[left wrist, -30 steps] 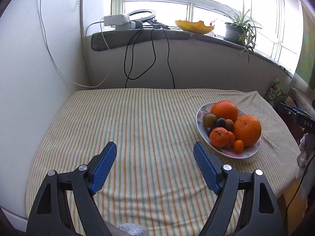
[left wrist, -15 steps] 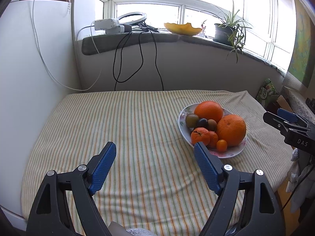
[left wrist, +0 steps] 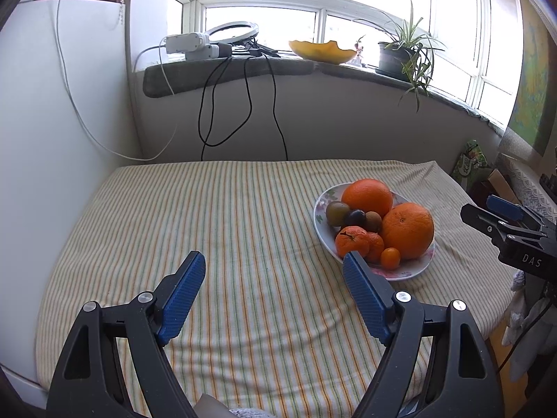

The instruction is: Organize fruits

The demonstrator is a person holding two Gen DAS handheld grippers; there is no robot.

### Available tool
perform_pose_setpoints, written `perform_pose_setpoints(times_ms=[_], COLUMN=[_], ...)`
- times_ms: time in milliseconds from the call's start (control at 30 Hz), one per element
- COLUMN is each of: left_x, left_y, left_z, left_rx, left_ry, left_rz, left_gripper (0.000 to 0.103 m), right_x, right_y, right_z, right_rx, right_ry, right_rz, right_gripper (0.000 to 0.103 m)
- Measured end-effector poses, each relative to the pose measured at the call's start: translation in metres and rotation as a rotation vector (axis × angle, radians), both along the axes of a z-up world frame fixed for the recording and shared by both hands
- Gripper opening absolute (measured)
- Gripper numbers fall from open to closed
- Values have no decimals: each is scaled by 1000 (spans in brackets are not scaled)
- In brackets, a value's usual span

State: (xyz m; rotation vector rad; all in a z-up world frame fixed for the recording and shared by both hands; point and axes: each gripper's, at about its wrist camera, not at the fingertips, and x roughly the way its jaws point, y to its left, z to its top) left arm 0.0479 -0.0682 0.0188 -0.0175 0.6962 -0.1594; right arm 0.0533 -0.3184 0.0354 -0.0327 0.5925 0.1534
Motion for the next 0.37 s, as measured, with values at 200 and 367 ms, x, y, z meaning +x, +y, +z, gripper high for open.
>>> perform_pose_setpoints(times_ms=[200, 367], left_x=[1, 3], left_y=[-2, -2], left_z=[-1, -2], left_rx=[1, -1], left_ry=[2, 4], left_rz=[0, -1], left_gripper=[81, 81], right_x=[1, 4], right_y=[-2, -6], right_z=[0, -2], right_rx=[0, -5], right_ry=[0, 8], right_rz=[-8, -17], right_gripper=[96, 96])
